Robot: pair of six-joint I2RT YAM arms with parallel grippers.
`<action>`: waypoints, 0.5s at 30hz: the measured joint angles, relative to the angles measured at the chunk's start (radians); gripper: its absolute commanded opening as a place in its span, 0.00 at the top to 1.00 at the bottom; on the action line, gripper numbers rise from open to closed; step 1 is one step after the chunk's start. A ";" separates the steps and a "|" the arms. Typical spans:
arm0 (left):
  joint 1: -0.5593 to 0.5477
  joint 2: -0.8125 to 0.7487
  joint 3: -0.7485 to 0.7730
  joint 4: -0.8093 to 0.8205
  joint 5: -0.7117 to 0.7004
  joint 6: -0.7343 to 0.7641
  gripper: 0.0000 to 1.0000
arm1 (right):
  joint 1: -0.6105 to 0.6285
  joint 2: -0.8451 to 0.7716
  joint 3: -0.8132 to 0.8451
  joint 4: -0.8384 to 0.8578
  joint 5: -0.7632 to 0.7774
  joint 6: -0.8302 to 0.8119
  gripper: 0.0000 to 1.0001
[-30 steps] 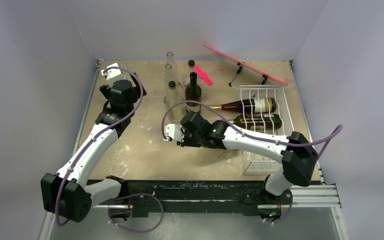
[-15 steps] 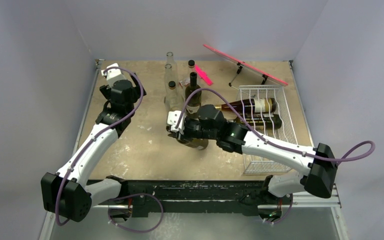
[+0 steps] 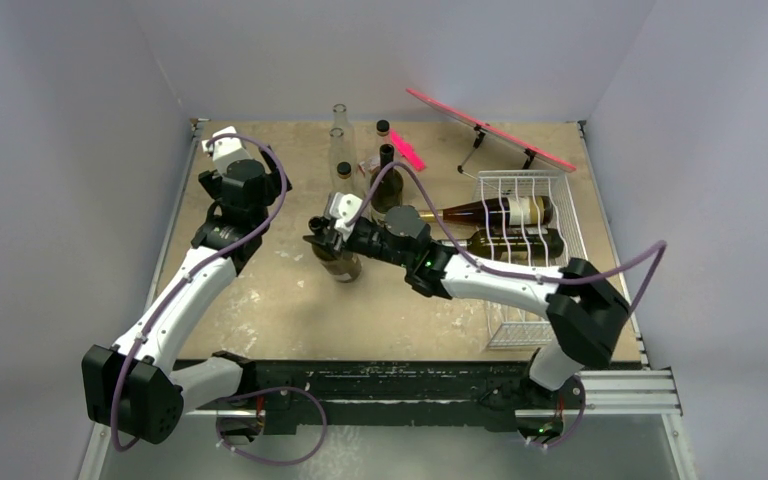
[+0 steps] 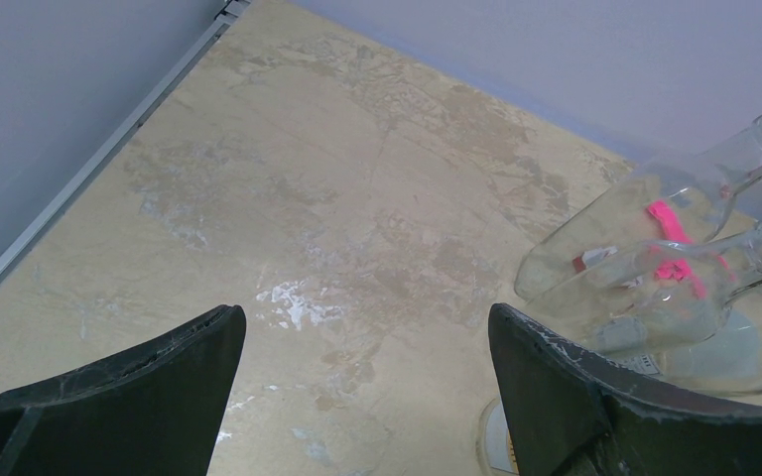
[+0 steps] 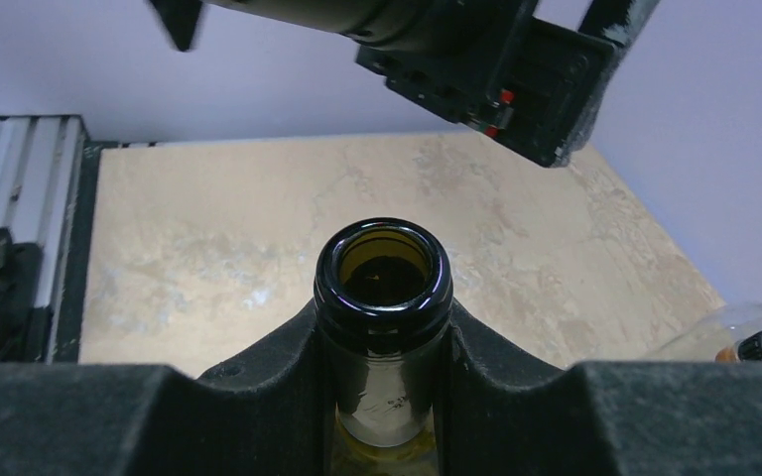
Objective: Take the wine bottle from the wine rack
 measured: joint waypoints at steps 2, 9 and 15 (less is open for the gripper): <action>0.000 0.000 0.000 0.000 -0.003 0.000 0.08 | -0.008 0.043 0.000 0.062 0.013 0.020 1.00; 0.000 0.000 0.000 0.000 -0.006 0.007 0.08 | -0.021 0.151 0.000 0.252 0.072 0.047 1.00; 0.000 0.000 0.000 0.000 -0.006 0.007 0.08 | -0.043 0.158 -0.039 0.372 0.097 0.052 1.00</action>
